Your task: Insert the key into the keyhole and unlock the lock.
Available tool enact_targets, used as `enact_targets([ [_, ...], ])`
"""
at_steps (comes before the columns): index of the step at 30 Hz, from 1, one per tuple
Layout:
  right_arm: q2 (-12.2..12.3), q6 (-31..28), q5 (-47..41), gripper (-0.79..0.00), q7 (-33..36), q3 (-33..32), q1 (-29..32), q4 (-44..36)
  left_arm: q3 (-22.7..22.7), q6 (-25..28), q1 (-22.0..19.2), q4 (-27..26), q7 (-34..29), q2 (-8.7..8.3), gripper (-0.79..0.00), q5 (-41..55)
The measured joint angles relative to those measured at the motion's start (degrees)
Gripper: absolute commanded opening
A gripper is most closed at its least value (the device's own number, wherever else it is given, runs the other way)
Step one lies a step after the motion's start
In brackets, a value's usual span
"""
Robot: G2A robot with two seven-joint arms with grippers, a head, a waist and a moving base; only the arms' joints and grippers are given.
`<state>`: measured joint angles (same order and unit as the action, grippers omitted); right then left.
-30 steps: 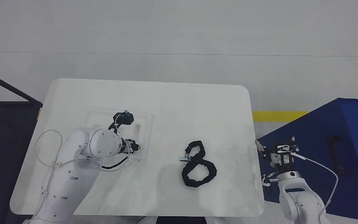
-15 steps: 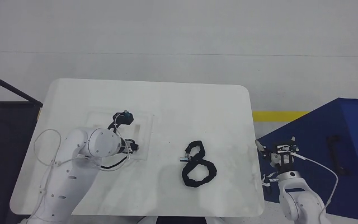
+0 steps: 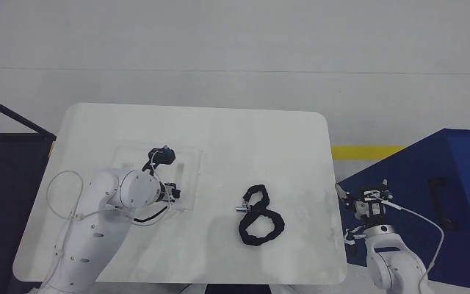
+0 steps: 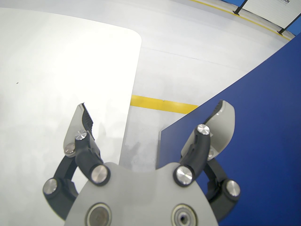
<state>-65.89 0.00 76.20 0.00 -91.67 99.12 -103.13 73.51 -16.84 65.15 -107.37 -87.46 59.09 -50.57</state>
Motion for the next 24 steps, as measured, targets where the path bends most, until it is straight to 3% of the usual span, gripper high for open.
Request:
enact_targets([
  [1,0.0,0.0,0.0,0.0,0.0,0.0,0.0,0.0,0.2,0.0,0.2,-0.2,0.0,-0.01,-0.785,-0.2],
  [15,0.0,0.0,0.0,0.0,0.0,0.0,0.0,0.0,2.5,-0.2,1.8,-2.2,0.2,0.12,-0.785,-1.4],
  [24,0.0,0.0,0.0,0.0,0.0,0.0,0.0,0.0,8.7,0.6,4.1,-7.4,-0.6,-0.3,-0.785,0.5],
])
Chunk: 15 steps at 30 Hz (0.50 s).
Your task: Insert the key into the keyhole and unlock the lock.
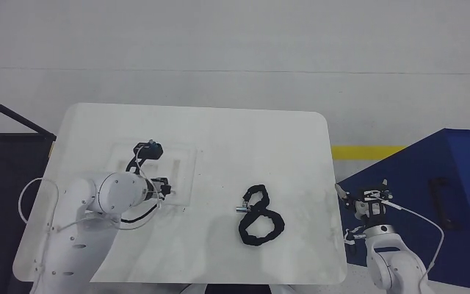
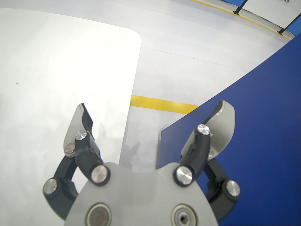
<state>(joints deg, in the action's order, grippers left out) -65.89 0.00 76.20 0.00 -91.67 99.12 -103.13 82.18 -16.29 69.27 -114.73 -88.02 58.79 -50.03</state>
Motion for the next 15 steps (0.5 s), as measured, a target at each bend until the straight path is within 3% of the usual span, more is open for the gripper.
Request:
enact_targets([
  [6,0.0,0.0,0.0,0.0,0.0,0.0,0.0,0.0,5.3,-0.2,0.6,-1.2,0.2,-0.55,-0.785,5.3],
  [11,0.0,0.0,0.0,0.0,0.0,0.0,0.0,0.0,13.5,-0.9,1.1,-1.6,1.2,-0.52,-0.785,23.4],
  [15,0.0,0.0,0.0,0.0,0.0,0.0,0.0,0.0,21.2,5.7,3.4,3.0,1.0,-0.58,-0.785,39.7],
])
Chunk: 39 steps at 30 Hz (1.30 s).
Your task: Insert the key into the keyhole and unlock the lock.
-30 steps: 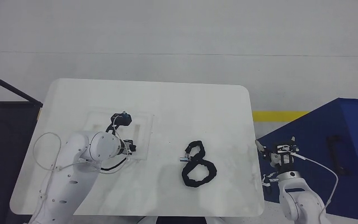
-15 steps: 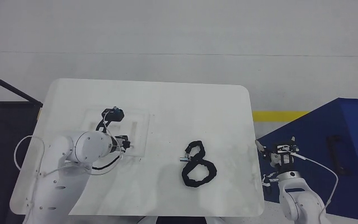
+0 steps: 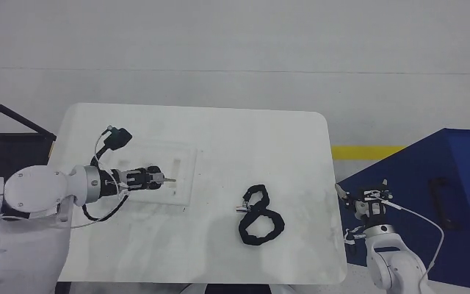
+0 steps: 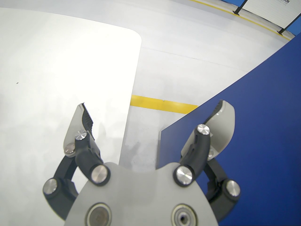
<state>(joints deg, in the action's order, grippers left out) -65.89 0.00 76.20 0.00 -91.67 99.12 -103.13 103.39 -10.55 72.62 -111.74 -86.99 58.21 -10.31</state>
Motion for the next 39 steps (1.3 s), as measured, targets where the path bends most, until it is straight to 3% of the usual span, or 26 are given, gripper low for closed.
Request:
enact_targets([
  [7,0.0,0.0,0.0,0.0,0.0,0.0,0.0,0.0,10.1,16.8,5.5,10.3,2.2,0.23,-0.785,25.7],
  [10,0.0,0.0,0.0,0.0,0.0,0.0,0.0,0.0,11.6,20.7,6.6,14.4,-0.6,0.03,-0.785,32.8],
  [39,0.0,0.0,0.0,0.0,0.0,0.0,0.0,0.0,11.6,20.8,6.5,15.2,-1.0,-0.1,-0.785,33.7],
])
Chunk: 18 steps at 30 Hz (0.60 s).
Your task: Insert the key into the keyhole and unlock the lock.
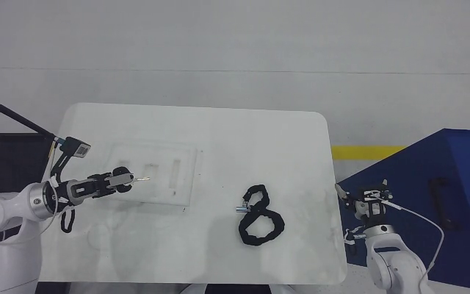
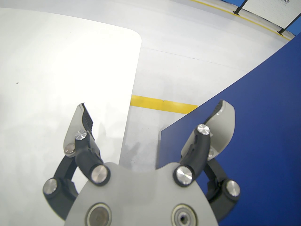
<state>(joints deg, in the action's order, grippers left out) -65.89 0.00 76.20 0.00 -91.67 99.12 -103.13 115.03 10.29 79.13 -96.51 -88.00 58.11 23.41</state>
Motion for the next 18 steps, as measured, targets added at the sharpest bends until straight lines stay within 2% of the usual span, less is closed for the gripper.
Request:
enact_targets([
  [3,0.1,-2.7,-2.5,0.0,2.4,1.4,-0.3,-1.0,0.0,0.0,0.0,0.0,0.0,0.0,-0.785,0.0],
  [7,0.5,-18.5,-6.2,0.0,13.6,5.2,-3.0,-5.1,0.0,0.0,0.0,0.0,0.0,0.0,-0.785,0.0],
  [10,0.5,-27.7,-8.3,0.0,24.6,10.8,-8.7,-5.6,0.0,0.0,0.0,0.0,0.0,0.0,-0.785,0.0],
  [16,0.2,-42.2,-16.8,0.0,41.5,20.4,-21.2,-1.8,0.0,0.0,0.0,0.0,0.0,0.0,-0.785,0.0],
  [18,0.2,-42.7,-16.9,0.0,43.3,20.5,-21.4,-1.7,0.0,0.0,0.0,0.0,0.0,0.0,-0.785,0.0],
])
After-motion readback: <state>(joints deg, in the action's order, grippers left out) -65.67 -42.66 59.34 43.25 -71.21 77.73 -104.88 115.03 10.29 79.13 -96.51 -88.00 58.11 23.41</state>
